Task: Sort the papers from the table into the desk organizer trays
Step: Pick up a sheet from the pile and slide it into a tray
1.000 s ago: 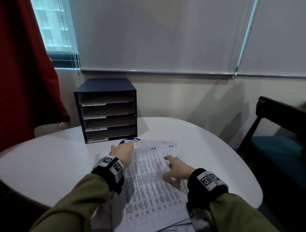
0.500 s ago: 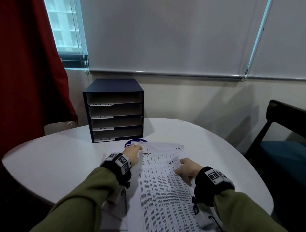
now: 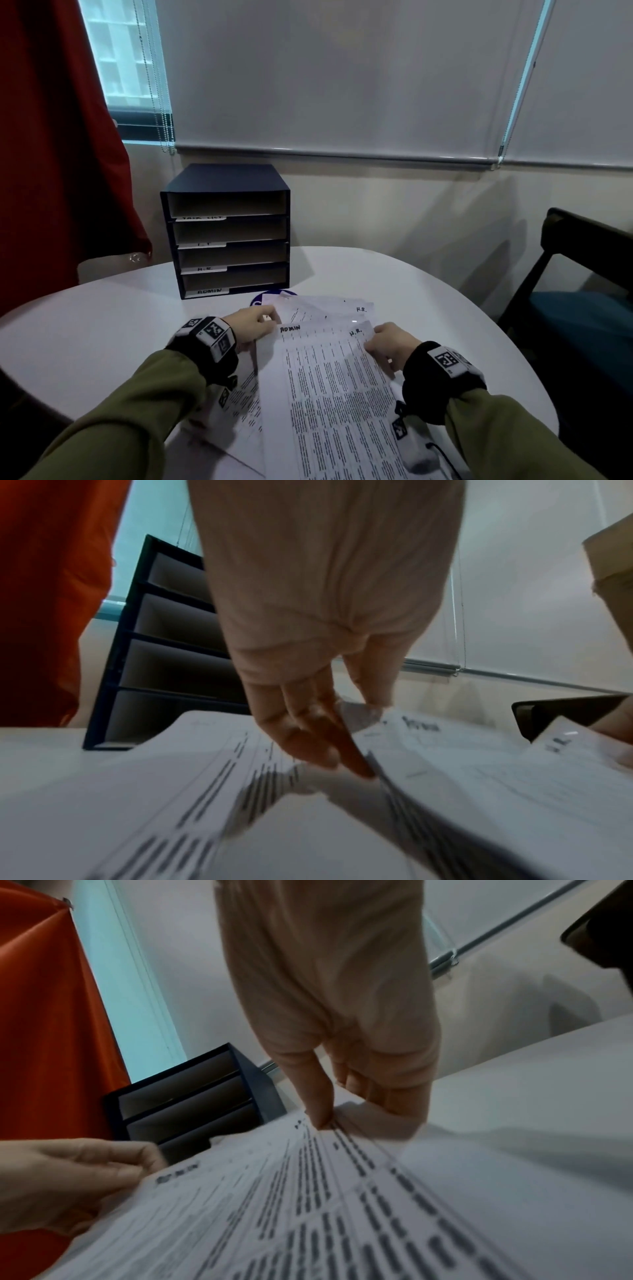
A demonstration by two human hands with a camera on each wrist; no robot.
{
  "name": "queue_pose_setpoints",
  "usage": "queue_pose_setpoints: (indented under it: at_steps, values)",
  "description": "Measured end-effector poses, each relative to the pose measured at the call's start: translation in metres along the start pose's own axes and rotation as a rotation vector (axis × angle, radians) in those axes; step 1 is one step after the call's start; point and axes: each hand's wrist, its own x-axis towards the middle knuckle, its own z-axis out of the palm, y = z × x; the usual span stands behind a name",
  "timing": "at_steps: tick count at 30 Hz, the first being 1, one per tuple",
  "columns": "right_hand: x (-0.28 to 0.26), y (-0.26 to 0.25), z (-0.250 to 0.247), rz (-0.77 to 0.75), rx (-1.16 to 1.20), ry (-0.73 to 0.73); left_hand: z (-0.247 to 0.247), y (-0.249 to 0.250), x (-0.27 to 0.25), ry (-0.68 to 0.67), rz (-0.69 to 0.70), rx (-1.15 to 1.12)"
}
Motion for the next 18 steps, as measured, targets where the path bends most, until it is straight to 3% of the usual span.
queue_pose_setpoints:
  at_steps: [2, 5, 7, 9, 15, 18]
  values:
    - [-0.002, -0.004, 0.001, 0.022, -0.046, -0.067, 0.004, 0.000, -0.005, -0.118, -0.068, -0.026]
    - [0.009, -0.017, -0.010, 0.013, -0.091, 0.023, 0.012, 0.003, -0.007, -0.212, -0.159, -0.022]
    - [0.027, -0.019, -0.019, -0.011, -0.119, 0.222, 0.015, 0.004, -0.007, -0.216, -0.182, -0.033]
    - [0.036, -0.018, -0.022, -0.055, -0.105, 0.314, 0.016, 0.005, -0.007, -0.219, -0.191, -0.066]
    - [0.039, -0.017, -0.019, -0.185, 0.145, 0.344, 0.020, 0.003, -0.009, -0.171, -0.205, -0.181]
    - [0.036, -0.020, -0.018, -0.284, 0.228, 0.272, 0.020, 0.003, -0.009, -0.118, -0.195, -0.062]
